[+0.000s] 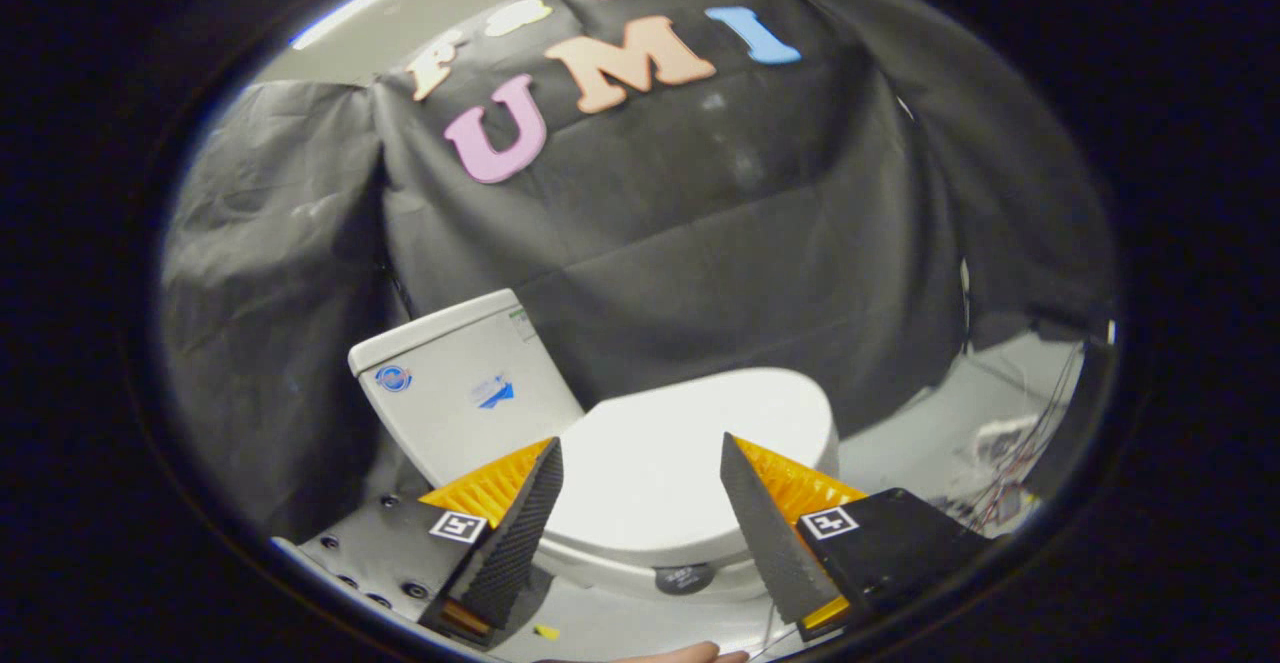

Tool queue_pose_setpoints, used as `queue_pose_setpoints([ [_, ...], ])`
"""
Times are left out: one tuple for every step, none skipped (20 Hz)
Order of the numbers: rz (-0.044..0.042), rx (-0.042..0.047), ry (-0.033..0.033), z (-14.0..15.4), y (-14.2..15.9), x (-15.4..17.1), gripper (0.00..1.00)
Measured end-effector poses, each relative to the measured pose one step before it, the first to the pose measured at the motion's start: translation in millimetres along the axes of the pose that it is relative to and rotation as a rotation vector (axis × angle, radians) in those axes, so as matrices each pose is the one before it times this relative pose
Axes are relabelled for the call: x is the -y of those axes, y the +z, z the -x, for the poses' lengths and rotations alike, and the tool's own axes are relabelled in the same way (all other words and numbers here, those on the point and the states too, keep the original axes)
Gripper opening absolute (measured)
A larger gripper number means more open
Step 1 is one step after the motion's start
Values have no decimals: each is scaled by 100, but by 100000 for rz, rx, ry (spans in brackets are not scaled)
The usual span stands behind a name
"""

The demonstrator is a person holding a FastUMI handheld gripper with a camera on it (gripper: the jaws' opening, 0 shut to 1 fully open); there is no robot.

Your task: Open the toilet lid.

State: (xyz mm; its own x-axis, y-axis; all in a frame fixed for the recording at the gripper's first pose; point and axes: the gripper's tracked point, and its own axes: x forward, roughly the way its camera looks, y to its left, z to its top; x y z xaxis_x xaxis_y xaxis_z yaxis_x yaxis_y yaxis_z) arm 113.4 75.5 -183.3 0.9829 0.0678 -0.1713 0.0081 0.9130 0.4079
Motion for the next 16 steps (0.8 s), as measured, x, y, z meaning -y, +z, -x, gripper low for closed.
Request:
queue_pose_setpoints([
  [-2436,426,-843,10,-611,383,98],
  [-4007,-3297,-2871,49,-1077,1031,97],
  [-5589,-2002,-1504,116,-1027,992,97],
  [-6625,-259,-799,-216,-731,559,97],
  [-7675,-691,-338,-88,-505,366,97],
  [-7543,-408,-1368,-305,-560,818,96],
  [-7961,-609,-1443,-159,-671,994,96],
  [-9191,-483,-1119,-285,-587,735,96],
  [-9254,-463,-1066,-207,-587,921,96],
  [-6826,-938,-452,-93,-450,712,96],
  [-4129,-248,354,-144,-300,365,96],
  [-2659,-977,1204,-160,-418,21,96],
  [-1683,-1831,198,-149,-390,218,96],
  [-675,-3047,-1490,-129,-583,315,96],
  [431,-5731,-2999,-486,-1308,733,91],
  [1456,-4861,-1824,771,-863,536,85],
])
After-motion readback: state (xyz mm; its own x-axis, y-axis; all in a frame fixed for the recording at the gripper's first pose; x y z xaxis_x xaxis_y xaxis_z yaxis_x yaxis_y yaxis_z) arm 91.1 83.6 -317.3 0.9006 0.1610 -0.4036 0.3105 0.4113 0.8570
